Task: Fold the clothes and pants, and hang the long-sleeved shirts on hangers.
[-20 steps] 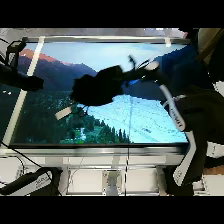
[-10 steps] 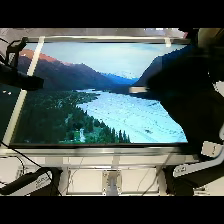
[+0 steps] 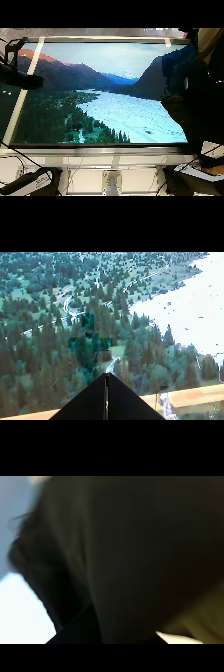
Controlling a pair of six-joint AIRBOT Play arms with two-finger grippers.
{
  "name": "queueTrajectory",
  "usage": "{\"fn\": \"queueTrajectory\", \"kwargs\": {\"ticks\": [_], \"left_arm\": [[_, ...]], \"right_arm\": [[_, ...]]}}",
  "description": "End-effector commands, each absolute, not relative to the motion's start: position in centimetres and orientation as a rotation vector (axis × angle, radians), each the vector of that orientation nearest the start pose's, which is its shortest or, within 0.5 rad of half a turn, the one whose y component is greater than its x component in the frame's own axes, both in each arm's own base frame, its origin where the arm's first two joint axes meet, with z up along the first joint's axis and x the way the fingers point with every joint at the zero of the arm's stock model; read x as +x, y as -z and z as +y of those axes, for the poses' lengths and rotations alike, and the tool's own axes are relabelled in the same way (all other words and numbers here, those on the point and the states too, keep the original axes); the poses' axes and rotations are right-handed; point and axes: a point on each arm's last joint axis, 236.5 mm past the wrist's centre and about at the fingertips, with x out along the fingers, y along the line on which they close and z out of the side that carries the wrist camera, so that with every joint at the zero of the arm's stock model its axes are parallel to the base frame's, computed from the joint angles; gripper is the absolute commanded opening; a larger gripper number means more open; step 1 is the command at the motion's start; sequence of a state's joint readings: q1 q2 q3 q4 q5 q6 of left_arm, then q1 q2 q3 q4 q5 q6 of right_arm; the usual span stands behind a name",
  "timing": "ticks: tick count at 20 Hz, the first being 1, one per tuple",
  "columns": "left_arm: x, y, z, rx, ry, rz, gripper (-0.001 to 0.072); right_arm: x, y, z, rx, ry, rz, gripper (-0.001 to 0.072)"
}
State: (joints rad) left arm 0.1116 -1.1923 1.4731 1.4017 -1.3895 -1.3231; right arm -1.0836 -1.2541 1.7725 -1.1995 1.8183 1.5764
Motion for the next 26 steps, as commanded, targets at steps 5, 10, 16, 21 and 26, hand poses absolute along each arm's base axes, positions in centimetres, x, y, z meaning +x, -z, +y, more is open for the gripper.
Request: {"fn": "queueTrajectory", "kwargs": {"ticks": [5, 10, 16, 21, 26], "left_arm": [[38.8, -14.2, 0.3, 0.037, 0.17, 1.08, 0.0019], [38.8, -14.3, -0.2, 0.022, 0.185, 1.077, 0.0019], [38.8, -14.3, -0.2, 0.022, 0.185, 1.078, 0.0019], [38.8, -14.3, -0.1, 0.025, 0.183, 1.079, 0.0019], [38.8, -14.3, -0.1, 0.025, 0.183, 1.079, 0.0019]], "right_arm": [[12.1, -8.5, -21.4, 0.941, 0.71, 1.429, 0.0027], [11.0, -15.7, -25.3, 0.754, 0.912, 1.268, 0.0447], [25.3, -35.6, -20.0, 0.546, 0.418, 0.533, 0.0069], [30.7, -40.0, -3.5, 0.41, -0.28, 0.486, 0.0007], [30.9, -35.9, 1.2, 0.213, -0.363, 0.672, 0.0007]]}}
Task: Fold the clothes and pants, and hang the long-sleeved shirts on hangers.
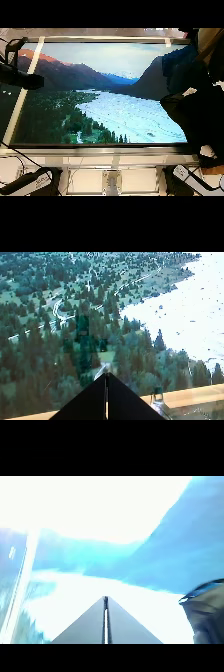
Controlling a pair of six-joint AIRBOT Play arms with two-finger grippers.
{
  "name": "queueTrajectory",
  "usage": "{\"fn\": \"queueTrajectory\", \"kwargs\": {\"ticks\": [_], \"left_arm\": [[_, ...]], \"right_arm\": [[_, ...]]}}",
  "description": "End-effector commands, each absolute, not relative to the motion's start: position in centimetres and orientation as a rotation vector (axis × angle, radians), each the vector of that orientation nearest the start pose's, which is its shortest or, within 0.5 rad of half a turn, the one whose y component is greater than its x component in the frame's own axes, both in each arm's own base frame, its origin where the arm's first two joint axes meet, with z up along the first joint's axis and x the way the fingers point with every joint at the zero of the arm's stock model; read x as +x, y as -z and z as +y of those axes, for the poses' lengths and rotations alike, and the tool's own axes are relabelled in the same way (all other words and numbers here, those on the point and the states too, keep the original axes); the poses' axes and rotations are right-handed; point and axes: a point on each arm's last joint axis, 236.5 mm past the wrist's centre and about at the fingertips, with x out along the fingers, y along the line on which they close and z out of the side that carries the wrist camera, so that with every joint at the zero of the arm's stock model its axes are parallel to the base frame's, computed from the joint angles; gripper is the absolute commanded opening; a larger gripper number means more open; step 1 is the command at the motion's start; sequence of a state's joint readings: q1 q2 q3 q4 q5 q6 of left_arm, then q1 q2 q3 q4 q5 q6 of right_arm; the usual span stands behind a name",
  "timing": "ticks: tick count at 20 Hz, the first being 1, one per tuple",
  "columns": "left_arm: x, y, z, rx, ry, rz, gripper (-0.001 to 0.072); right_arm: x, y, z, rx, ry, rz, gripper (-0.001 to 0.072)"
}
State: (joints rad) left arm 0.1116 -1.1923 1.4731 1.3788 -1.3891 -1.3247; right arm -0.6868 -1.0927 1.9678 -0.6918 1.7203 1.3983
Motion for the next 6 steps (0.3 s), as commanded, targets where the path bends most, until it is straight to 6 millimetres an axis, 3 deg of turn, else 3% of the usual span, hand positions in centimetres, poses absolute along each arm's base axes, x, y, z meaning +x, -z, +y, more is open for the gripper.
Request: {"fn": "queueTrajectory", "kwargs": {"ticks": [1, 6], "left_arm": [[38.8, -14.3, -0.1, 0.025, 0.183, 1.079, 0.0019], [38.8, -14.3, -0.1, 0.025, 0.183, 1.079, 0.0019]], "right_arm": [[31.0, -35.6, 1.8, 0.198, -0.375, 0.684, 0.0007], [31.5, -35.1, 4.0, 0.181, -0.453, 0.709, 0.0007]]}}
